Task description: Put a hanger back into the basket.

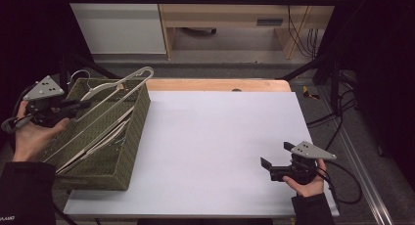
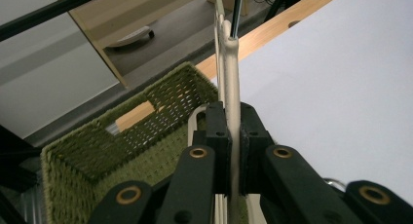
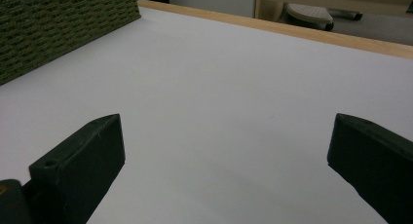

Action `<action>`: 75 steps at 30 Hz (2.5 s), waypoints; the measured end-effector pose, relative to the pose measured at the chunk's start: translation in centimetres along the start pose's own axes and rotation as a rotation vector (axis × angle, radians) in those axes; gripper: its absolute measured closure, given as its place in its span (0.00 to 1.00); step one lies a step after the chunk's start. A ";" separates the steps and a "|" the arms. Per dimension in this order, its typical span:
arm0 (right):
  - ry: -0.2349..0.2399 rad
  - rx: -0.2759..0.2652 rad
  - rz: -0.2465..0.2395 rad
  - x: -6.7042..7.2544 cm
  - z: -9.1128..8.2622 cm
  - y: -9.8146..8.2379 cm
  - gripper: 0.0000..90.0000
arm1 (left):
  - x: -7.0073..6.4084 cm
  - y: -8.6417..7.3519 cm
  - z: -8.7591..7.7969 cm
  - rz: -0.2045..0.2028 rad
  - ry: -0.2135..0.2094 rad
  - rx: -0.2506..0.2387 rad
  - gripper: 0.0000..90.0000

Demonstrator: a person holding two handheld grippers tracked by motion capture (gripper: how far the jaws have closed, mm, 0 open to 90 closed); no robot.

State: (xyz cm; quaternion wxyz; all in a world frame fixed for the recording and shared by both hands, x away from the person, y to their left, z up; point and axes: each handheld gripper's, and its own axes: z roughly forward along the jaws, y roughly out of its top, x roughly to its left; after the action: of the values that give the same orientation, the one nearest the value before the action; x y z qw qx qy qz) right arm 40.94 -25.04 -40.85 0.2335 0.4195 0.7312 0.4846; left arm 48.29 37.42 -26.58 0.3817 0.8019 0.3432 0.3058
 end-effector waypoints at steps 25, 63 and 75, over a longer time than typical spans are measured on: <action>-0.003 -0.002 0.002 0.0 0.0 0.0 0.01 | 0.8 -6.6 4.1 0.029 0.044 0.119 0.95; 0.004 -0.021 0.008 0.0 -0.4 0.1 0.01 | -4.6 -5.4 1.5 -0.190 -0.074 -0.130 0.39; 0.009 -0.040 0.008 -0.2 -0.8 0.2 0.01 | -10.7 -3.8 1.8 -0.193 -0.146 -0.274 0.06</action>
State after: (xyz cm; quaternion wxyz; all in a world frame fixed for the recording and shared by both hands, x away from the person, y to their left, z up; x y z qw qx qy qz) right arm 40.52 -25.63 -40.30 0.2366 0.4156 0.7208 0.5018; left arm 42.27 30.07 -33.12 0.5388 0.7258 0.3449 0.2528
